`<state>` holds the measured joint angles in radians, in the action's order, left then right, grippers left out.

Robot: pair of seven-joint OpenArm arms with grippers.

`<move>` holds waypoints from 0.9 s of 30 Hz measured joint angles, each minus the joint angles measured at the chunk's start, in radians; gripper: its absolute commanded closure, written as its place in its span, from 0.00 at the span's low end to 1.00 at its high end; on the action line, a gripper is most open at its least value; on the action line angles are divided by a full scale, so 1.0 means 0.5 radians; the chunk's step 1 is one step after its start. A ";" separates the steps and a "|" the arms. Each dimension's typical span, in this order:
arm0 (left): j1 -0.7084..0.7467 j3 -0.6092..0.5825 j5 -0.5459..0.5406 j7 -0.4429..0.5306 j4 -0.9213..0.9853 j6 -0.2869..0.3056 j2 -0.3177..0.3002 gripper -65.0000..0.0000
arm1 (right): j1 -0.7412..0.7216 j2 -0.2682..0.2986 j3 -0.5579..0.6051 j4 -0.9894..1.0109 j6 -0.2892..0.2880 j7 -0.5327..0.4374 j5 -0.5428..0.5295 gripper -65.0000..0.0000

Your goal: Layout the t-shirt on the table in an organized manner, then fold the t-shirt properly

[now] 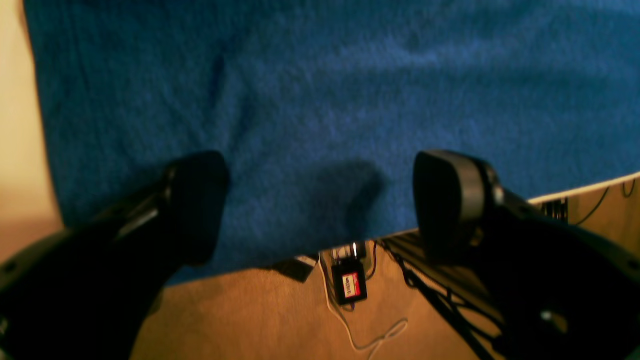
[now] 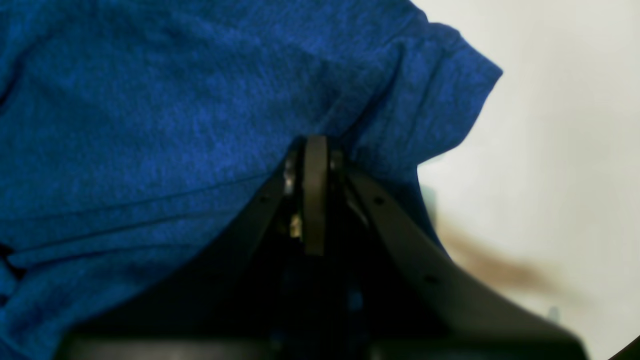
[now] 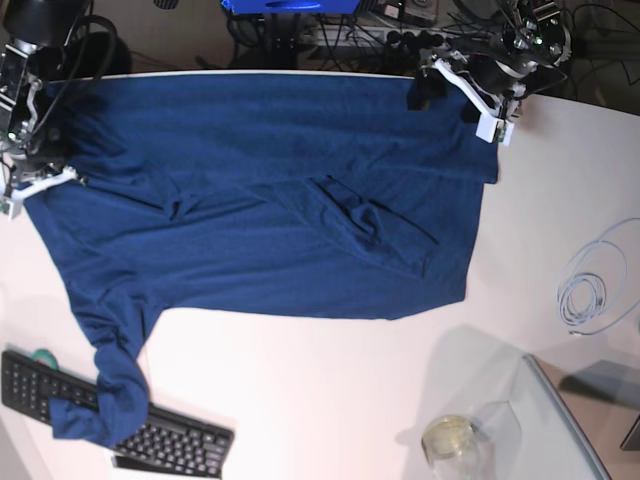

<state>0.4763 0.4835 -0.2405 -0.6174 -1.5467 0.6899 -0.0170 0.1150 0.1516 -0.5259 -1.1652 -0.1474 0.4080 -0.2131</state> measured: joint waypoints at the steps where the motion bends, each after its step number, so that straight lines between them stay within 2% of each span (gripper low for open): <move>1: 0.016 0.000 0.000 -0.004 -0.018 0.000 0.001 0.15 | -0.002 0.002 -0.001 0.000 0.001 0.005 0.002 1.00; 5: 0.058 0.010 0.040 -0.063 -0.163 -0.002 0.006 0.15 | 0.005 0.000 0.004 -0.098 0.004 0.089 0.025 1.00; 8: -0.014 0.009 0.028 -0.053 -0.232 -0.001 0.000 0.15 | 0.014 0.000 0.018 -0.275 0.002 0.071 0.015 1.00; 11: -0.123 0.009 0.030 -0.060 -0.267 -0.001 -0.002 0.15 | -0.101 0.011 0.018 -0.301 0.004 0.069 0.019 1.00; 13: -0.224 0.005 0.030 -0.066 -0.272 0.000 -0.001 0.15 | -0.248 0.072 0.037 -0.192 -0.014 0.056 -0.002 0.99; 15: -0.378 -0.015 0.037 -0.077 -0.217 0.002 -0.037 0.15 | -0.446 0.171 0.120 0.054 0.000 0.054 0.011 0.91; 19: -0.702 -0.101 0.031 -0.057 0.029 0.001 -0.134 0.15 | -0.829 0.288 0.204 0.627 0.009 0.012 0.015 0.66; 22: -0.813 -0.166 0.014 -0.050 0.192 -0.059 -0.221 0.15 | -1.056 0.354 0.272 1.061 -0.011 -0.278 0.004 0.48; 24: -0.827 -0.191 0.051 -0.079 0.266 -0.069 -0.268 0.15 | -1.137 0.401 0.372 1.305 -0.002 -0.507 0.008 0.44; 27: -0.831 -0.184 0.044 -0.076 0.306 -0.069 -0.288 0.15 | -1.199 0.422 0.544 1.524 0.002 -0.661 0.021 0.44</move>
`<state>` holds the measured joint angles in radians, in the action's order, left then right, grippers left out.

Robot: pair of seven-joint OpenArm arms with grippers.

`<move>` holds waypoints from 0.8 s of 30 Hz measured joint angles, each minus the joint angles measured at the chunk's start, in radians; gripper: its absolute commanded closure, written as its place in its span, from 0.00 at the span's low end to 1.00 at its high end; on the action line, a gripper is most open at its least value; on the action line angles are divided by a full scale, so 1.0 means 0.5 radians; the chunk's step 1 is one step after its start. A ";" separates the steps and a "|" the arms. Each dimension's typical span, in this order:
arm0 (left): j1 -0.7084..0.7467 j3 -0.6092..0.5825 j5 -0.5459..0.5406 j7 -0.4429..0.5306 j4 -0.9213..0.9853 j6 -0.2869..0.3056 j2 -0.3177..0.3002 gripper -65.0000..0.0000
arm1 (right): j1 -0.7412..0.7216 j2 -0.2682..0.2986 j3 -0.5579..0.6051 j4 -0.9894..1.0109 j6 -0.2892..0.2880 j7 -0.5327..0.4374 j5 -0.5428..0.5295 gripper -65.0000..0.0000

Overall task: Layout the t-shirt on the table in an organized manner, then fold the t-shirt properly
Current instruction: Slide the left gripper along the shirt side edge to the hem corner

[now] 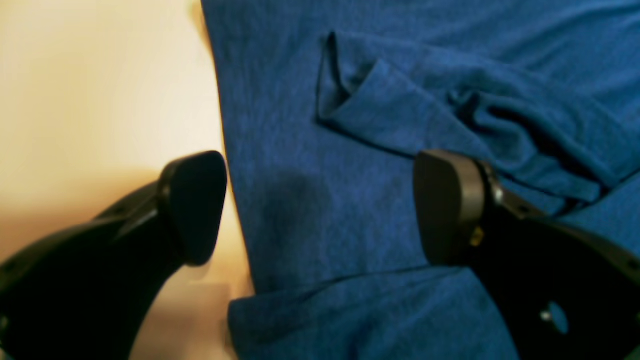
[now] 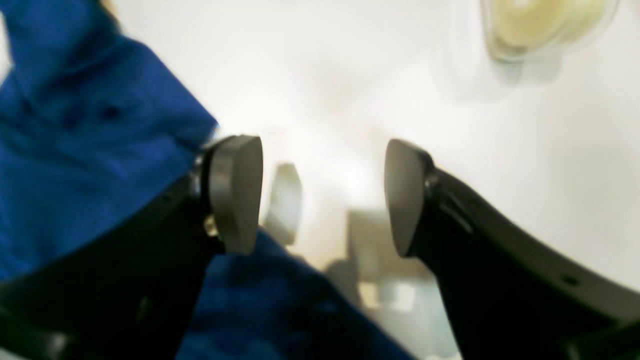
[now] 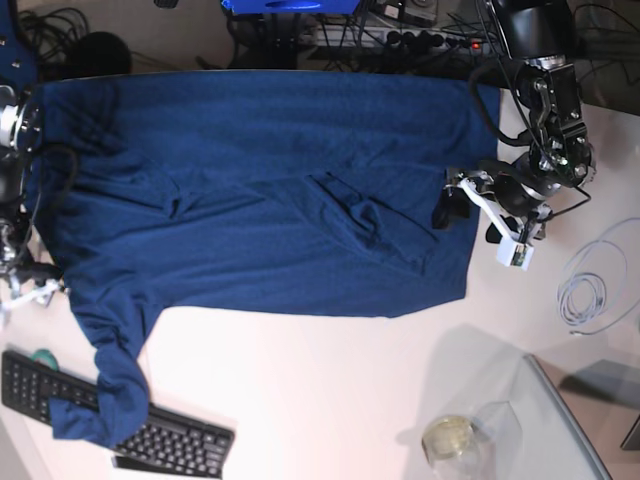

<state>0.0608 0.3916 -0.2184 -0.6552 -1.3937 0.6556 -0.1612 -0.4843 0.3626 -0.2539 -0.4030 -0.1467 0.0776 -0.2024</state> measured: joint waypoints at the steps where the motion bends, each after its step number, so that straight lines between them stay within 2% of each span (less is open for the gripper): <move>1: -0.001 0.000 0.000 0.000 0.006 0.000 -0.007 0.15 | -0.011 -0.006 0.050 0.040 0.000 -0.030 -0.002 0.44; 7: 0.023 0.010 -0.014 0.015 0.013 -0.001 -0.061 0.15 | -0.068 -0.086 0.216 0.132 -0.001 -0.136 -0.005 0.44; 18: 0.089 0.008 -0.014 0.016 0.014 0.006 -0.099 0.15 | -0.066 -0.098 0.214 0.249 -0.001 -0.158 -0.005 0.45; 20: 0.090 0.008 -0.014 0.014 0.014 0.006 -0.099 0.15 | -0.066 -0.098 0.214 0.249 0.000 -0.157 -0.006 0.57; 23: 0.072 0.008 -0.016 0.018 0.040 0.006 -0.099 0.15 | -0.065 -0.101 0.214 0.247 0.000 -0.180 -0.007 0.91; 24: 0.068 0.008 -0.015 0.024 0.063 0.006 -0.099 0.15 | -0.063 -0.100 0.215 0.247 0.000 -0.219 0.001 0.99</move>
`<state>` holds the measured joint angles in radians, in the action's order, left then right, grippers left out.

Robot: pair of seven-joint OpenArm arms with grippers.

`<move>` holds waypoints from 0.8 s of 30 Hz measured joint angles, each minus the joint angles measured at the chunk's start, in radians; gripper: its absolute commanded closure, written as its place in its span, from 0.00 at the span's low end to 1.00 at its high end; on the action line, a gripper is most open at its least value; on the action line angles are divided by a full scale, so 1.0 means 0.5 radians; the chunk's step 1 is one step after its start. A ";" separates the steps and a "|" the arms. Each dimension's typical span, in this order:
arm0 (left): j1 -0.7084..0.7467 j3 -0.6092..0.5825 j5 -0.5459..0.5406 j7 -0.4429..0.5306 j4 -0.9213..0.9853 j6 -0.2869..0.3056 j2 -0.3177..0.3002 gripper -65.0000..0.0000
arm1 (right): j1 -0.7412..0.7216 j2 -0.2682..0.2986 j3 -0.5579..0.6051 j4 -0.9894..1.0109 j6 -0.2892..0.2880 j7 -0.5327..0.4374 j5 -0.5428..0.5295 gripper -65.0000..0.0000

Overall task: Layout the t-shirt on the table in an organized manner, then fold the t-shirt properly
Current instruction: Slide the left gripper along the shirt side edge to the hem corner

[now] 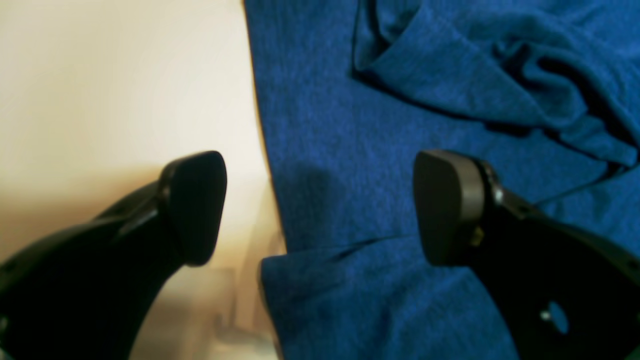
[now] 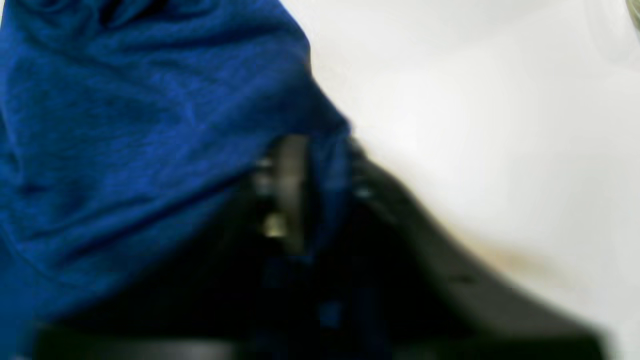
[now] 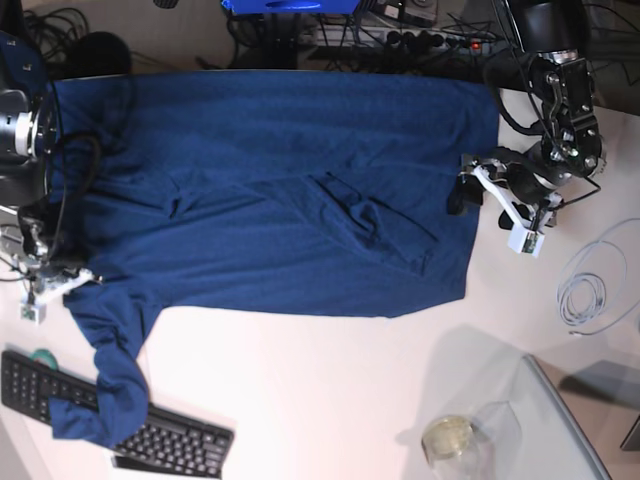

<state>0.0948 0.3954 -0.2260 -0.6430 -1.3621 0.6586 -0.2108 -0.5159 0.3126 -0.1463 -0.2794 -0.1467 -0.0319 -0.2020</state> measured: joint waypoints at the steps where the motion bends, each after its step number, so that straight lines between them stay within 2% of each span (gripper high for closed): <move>1: -0.002 0.000 -0.006 0.000 0.024 0.000 0.001 0.15 | 0.002 0.001 0.000 0.000 0.000 -0.026 -0.008 1.00; 3: -0.015 -0.009 0.006 -0.008 0.069 0.000 0.002 0.15 | 0.002 0.002 0.000 -0.001 -0.001 -0.036 -0.005 0.97; 7: -0.095 -0.016 0.006 -0.009 0.149 0.000 0.005 0.15 | 0.053 -0.001 0.002 -0.132 -0.001 -0.021 -0.005 0.99; 11: -0.255 -0.020 0.011 -0.009 0.232 -0.001 0.012 0.14 | 0.179 -0.005 0.004 -0.404 -0.001 0.150 0.001 0.99; 15: -0.502 -0.008 0.243 0.005 0.468 -0.012 0.050 0.14 | 0.269 -0.008 0.005 -0.642 -0.002 0.202 -0.001 0.99; 17: -0.625 -0.005 0.285 0.017 0.639 -0.005 0.085 0.14 | 0.301 -0.007 0.005 -0.734 -0.002 0.195 -0.002 0.99; 23: -0.908 -0.018 0.296 0.282 1.163 -0.007 0.082 0.14 | 0.335 -0.005 0.005 -0.799 -0.002 0.287 -0.003 0.99; 24: -0.957 -0.017 0.290 0.306 1.277 -0.039 0.076 0.14 | 0.335 -0.005 0.005 -0.800 -0.004 0.293 -0.002 0.99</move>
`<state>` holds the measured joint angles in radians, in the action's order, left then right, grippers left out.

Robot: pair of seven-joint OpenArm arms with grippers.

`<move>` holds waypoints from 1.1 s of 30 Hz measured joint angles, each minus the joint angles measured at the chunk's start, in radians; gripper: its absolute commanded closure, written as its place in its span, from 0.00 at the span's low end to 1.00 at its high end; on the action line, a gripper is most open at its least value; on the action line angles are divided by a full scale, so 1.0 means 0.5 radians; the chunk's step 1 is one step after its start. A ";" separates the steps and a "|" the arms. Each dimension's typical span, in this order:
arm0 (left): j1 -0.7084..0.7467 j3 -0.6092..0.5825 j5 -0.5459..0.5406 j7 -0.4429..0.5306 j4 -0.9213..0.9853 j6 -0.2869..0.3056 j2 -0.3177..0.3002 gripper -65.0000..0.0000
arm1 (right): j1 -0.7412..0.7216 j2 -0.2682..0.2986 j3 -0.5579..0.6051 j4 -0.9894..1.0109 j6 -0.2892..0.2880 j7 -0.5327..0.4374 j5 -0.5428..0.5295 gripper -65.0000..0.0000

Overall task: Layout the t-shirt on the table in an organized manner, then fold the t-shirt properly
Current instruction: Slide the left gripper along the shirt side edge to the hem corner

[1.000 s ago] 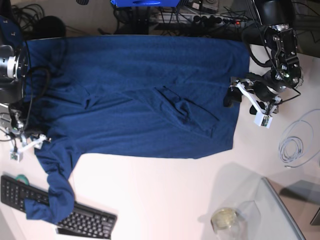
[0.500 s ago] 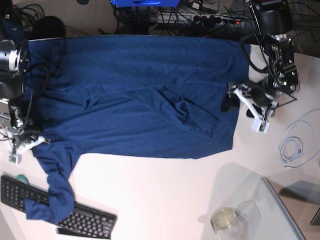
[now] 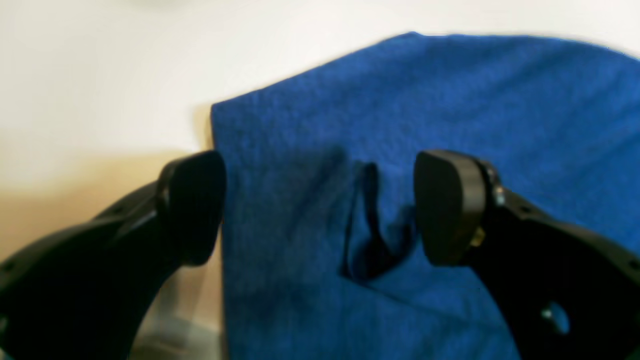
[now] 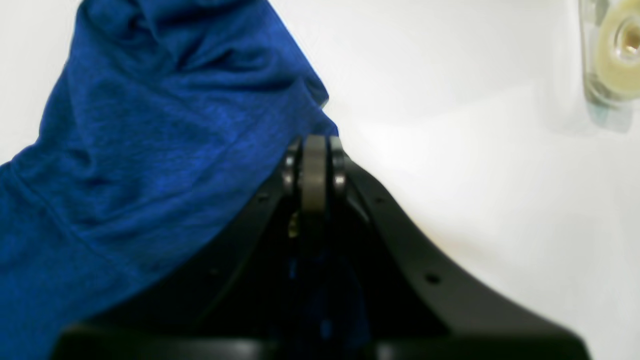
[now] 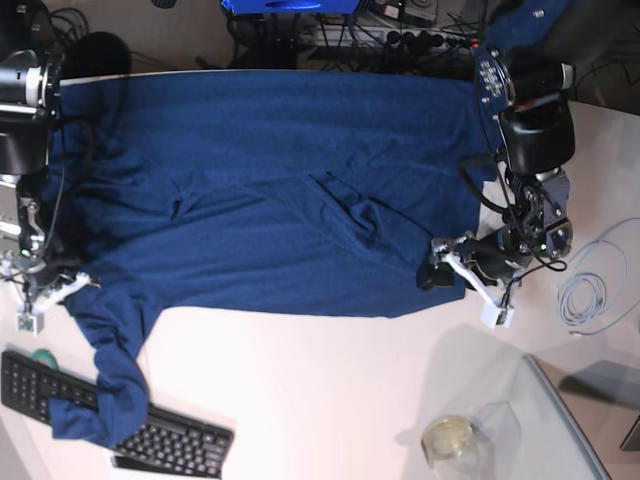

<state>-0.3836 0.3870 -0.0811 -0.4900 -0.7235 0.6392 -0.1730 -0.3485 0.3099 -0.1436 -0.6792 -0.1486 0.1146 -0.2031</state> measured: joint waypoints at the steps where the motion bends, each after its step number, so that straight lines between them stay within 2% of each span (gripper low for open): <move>1: -0.027 0.000 0.009 0.051 0.082 -0.052 0.002 0.14 | -0.001 0.000 0.000 -0.002 0.002 -0.010 -0.003 0.99; 4: -0.053 0.000 -0.015 0.198 0.195 -0.120 0.002 0.14 | -0.001 0.002 0.000 -0.003 0.002 -0.013 -0.005 0.99; 8: -0.050 0.000 -0.035 0.233 0.223 -0.120 -0.003 0.16 | 0.000 0.001 0.000 -0.003 0.002 -0.011 -0.003 0.99; 10: -0.017 0.000 -0.041 0.245 0.196 -0.120 0.001 0.30 | -0.002 0.001 0.000 -0.003 0.002 -0.011 -0.003 0.99; 14: 0.043 0.000 -0.047 0.225 0.141 -0.121 0.002 0.71 | -0.001 0.002 0.000 -0.003 0.002 -0.010 -0.003 0.99; 17: 0.071 0.001 -0.036 0.210 0.111 -0.121 0.001 0.88 | -0.005 0.001 0.000 -0.003 0.002 -0.011 -0.004 0.99; 20: 0.089 0.000 -0.023 0.179 0.066 -0.128 0.002 0.98 | -0.005 0.001 0.000 -0.003 0.002 -0.011 -0.003 0.99; 26: 0.228 -0.006 0.004 -0.021 -0.352 -0.129 0.013 1.00 | -0.005 0.000 0.000 -0.003 0.002 -0.007 -0.002 0.99; 31: 0.391 -0.170 -0.001 -0.063 -0.663 -0.129 0.021 1.00 | -0.005 0.001 0.000 -0.003 0.002 -0.009 -0.003 0.99; 33: 0.484 -0.183 0.006 -0.153 -0.790 -0.127 0.033 1.00 | -0.005 0.002 0.000 -0.003 0.002 -0.007 -0.003 0.99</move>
<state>-0.1417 0.2955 -0.0780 -0.5667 -1.1187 0.5755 -0.1566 -0.3508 0.3107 -0.1436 -0.6807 -0.1474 0.1112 -0.2047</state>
